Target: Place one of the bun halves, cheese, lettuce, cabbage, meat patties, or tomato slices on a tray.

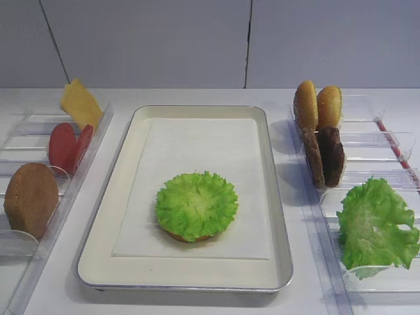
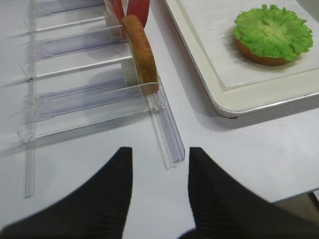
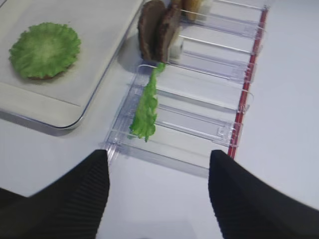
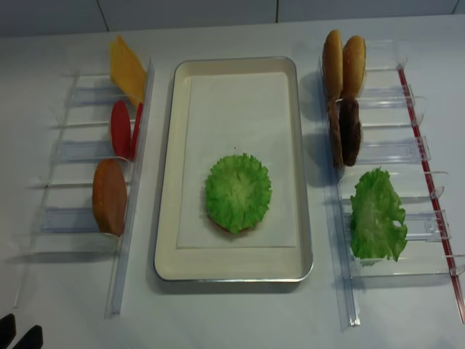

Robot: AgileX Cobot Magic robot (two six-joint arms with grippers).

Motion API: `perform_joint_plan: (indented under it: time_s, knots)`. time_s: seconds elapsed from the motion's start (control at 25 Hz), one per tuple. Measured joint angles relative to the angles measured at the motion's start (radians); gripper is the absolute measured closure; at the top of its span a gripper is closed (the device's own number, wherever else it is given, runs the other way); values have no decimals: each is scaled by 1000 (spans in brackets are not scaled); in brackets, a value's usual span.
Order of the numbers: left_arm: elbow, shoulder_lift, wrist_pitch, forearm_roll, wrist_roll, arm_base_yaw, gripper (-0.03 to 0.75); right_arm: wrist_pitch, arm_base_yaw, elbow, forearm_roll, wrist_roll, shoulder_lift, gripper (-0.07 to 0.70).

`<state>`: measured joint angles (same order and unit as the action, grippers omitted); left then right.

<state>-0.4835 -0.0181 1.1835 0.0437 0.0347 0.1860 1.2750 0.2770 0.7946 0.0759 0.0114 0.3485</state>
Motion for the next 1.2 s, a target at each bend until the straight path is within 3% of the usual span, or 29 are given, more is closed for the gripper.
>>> perform_joint_plan:
  time_s: [0.24,0.52,0.76,0.88,1.2]
  knots:
    - [0,0,0,0,0,0,464,4,-255,-104,78,3,-145,184]
    - [0,0,0,0,0,0,464,-21,-429,-201,93,65,-258,184]
    - [0,0,0,0,0,0,464,-103,-451,-247,93,204,-354,184]
    - [0,0,0,0,0,0,464,-135,-451,-275,93,217,-366,184]
    - [0,0,0,0,0,0,464,-137,-453,-312,164,219,-366,184]
